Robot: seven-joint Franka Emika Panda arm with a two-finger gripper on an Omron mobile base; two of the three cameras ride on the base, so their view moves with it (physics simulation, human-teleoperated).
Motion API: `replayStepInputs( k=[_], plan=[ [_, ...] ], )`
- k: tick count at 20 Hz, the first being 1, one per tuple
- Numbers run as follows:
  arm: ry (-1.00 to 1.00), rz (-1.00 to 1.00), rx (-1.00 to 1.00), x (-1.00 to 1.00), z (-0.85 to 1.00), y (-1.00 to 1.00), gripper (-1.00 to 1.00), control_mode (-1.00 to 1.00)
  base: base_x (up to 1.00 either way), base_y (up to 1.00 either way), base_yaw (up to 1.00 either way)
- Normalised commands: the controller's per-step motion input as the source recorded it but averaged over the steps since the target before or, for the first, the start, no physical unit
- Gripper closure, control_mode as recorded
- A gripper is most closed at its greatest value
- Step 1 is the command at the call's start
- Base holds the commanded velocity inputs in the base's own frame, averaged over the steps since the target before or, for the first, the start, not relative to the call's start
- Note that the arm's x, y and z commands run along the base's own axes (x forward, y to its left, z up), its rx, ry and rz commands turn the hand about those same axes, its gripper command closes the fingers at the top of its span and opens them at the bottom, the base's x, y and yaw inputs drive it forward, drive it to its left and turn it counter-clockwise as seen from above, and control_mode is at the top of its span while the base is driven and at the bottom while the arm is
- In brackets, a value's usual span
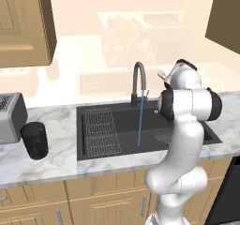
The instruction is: Turn on the sink faucet and place the jug under the water for a few seconds to fill it up.
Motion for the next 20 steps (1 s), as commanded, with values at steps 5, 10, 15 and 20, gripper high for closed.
replayStepInputs(
  k=[5, 10, 15, 20],
  plan=[
    [0.00, 0.00, -0.12, -0.80, 0.99, 0.00, -1.00, -1.00, 0.00, 0.00, 0.00],
    [0.02, 0.00, -0.10, -0.73, 1.00, 0.00, -1.00, -1.00, 0.00, 0.00, 0.00],
    [0.10, 0.00, -0.14, -0.83, 0.91, 0.09, -1.00, -1.00, 0.00, 0.00, 0.00],
    [0.16, 0.00, -0.22, -0.87, 0.20, 0.62, -1.00, -1.00, 0.00, 0.00, 0.00]
  ],
)
